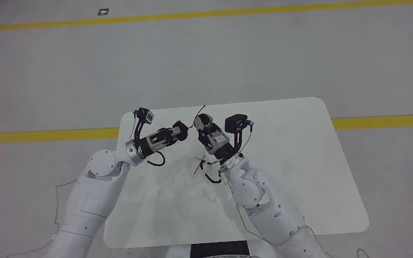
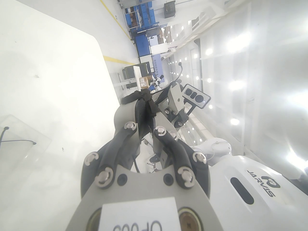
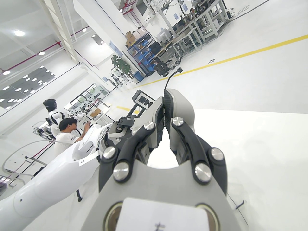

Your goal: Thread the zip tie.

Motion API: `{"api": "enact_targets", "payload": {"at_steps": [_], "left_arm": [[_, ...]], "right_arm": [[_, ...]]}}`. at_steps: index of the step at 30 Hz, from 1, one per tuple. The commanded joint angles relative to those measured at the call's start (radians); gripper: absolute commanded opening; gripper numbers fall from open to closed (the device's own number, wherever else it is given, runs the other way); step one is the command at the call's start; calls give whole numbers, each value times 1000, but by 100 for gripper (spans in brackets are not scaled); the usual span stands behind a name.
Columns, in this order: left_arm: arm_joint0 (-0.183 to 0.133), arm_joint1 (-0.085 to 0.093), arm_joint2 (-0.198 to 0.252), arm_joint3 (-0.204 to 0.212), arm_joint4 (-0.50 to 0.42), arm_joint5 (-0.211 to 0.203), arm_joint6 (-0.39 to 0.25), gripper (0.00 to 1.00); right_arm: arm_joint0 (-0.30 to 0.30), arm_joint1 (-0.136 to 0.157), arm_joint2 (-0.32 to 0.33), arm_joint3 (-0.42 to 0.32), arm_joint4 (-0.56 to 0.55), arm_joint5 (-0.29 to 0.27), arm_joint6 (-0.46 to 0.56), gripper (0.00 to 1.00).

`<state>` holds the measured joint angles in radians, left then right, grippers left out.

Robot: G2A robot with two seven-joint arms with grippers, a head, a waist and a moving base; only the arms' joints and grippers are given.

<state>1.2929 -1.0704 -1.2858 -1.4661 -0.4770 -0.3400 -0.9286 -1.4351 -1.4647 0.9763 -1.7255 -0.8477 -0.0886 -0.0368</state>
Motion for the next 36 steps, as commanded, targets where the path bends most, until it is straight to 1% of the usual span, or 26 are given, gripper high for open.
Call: {"api": "enact_targets", "payload": {"at_steps": [1, 19, 30, 36], "left_arm": [[0, 0, 0, 0, 0, 0, 0, 0], [0, 0, 0, 0, 0, 0, 0, 0], [0, 0, 0, 0, 0, 0, 0, 0], [0, 0, 0, 0, 0, 0, 0, 0]], "right_arm": [[0, 0, 0, 1, 0, 0, 2, 0], [-7, 1, -4, -25, -5, 2, -1, 0], [-5, 0, -10, -7, -3, 4, -2, 0], [-4, -1, -6, -13, -1, 6, -10, 0]]}}
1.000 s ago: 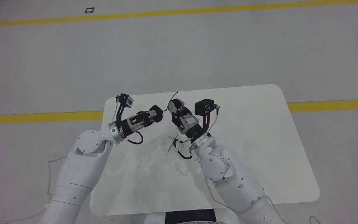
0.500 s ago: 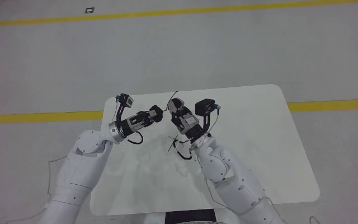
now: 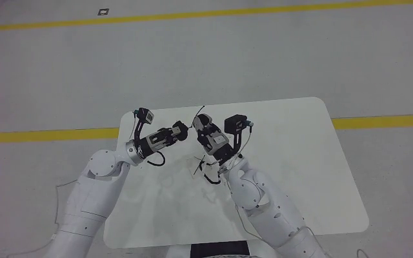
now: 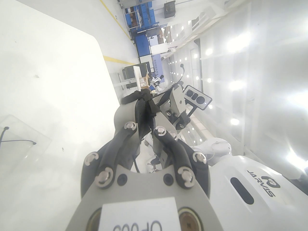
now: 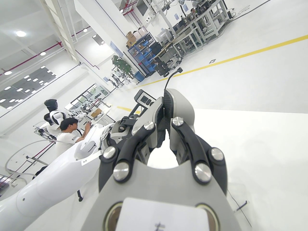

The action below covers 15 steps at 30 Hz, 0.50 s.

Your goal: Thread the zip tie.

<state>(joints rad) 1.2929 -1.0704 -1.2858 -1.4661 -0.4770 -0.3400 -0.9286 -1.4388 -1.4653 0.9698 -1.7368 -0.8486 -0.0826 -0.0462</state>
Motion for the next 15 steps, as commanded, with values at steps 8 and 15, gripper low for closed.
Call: {"api": "enact_targets", "payload": {"at_steps": [8, 15], "left_arm": [[0, 0, 0, 0, 0, 0, 0, 0], [0, 0, 0, 0, 0, 0, 0, 0]], "right_arm": [[1, 0, 1, 2, -2, -1, -3, 0], [4, -1, -3, 16, -2, -1, -3, 0]]}}
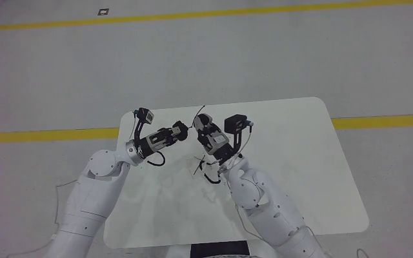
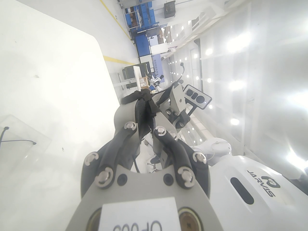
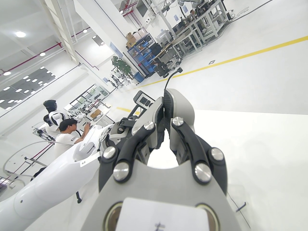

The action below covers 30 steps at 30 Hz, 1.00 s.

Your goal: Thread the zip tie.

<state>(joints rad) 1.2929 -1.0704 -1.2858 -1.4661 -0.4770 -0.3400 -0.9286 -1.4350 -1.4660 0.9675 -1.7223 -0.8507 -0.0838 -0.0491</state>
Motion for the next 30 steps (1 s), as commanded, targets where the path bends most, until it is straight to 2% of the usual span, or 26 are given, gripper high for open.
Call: {"api": "enact_targets", "payload": {"at_steps": [1, 30], "left_arm": [[0, 0, 0, 0, 0, 0, 0, 0], [0, 0, 0, 0, 0, 0, 0, 0]], "right_arm": [[1, 0, -1, 2, 0, 0, 0, 0], [-9, 4, 4, 7, -21, 8, 27, 0]]}}
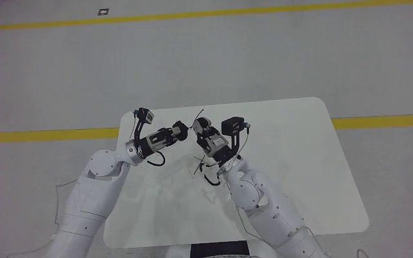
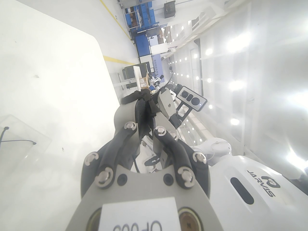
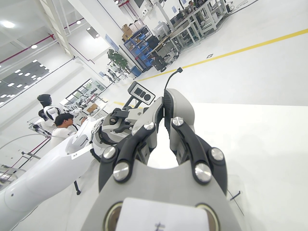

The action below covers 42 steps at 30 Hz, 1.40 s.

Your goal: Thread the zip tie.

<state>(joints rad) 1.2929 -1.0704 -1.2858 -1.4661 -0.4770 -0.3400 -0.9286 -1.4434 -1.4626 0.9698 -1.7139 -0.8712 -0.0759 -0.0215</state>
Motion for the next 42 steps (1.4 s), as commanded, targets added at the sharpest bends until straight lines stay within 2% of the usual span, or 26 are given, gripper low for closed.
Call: {"api": "enact_targets", "payload": {"at_steps": [1, 15, 27, 42], "left_arm": [[0, 0, 0, 0, 0, 0, 0, 0], [0, 0, 0, 0, 0, 0, 0, 0], [0, 0, 0, 0, 0, 0, 0, 0], [0, 0, 0, 0, 0, 0, 0, 0]], "right_arm": [[-1, 1, 2, -2, -1, 0, 0, 0], [-9, 4, 11, -7, -4, -5, 4, 0], [-15, 4, -8, -5, 16, -25, 21, 0], [-1, -2, -24, 10, -3, 22, -6, 0]]}}
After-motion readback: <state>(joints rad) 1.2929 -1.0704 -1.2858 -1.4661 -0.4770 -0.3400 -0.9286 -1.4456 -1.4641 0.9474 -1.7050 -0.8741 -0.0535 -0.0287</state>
